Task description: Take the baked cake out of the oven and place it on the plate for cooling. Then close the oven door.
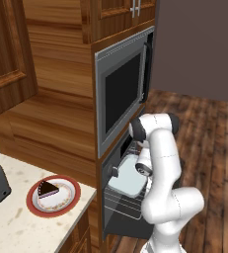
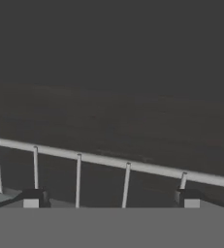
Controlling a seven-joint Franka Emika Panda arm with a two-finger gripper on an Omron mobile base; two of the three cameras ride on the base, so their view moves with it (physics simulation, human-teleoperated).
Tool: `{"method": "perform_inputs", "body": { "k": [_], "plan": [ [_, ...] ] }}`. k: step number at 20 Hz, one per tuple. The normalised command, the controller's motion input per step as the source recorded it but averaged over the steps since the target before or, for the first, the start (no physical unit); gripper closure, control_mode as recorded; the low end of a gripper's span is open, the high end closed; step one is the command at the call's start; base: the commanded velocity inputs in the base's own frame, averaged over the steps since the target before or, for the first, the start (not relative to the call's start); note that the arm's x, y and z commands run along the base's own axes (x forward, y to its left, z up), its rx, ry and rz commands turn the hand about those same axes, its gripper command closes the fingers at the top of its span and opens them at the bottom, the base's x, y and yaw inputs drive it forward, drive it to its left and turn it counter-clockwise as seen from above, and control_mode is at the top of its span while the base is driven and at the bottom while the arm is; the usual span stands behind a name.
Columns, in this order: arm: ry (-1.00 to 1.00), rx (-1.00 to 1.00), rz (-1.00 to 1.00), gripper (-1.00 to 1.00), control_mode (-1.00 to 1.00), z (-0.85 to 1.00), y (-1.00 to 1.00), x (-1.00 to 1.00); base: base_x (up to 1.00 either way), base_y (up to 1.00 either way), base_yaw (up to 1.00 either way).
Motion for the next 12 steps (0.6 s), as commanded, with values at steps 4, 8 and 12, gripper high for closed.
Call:
{"method": "perform_inputs", "body": {
  "k": [4,8,12],
  "plan": [
    [0.0,0.07,0.01,-1.0,-1.0,-0.14,-0.15,0.03,0.0,0.0,0.0],
    [-0.01,0.0,0.0,-1.0,-1.0,-0.31,-0.02,0.23,0.0,0.0,0.0],
    [-0.09,0.03,0.0,-1.0,-1.0,-0.26,0.05,0.4,0.0,0.0,0.0]
  ]
}}
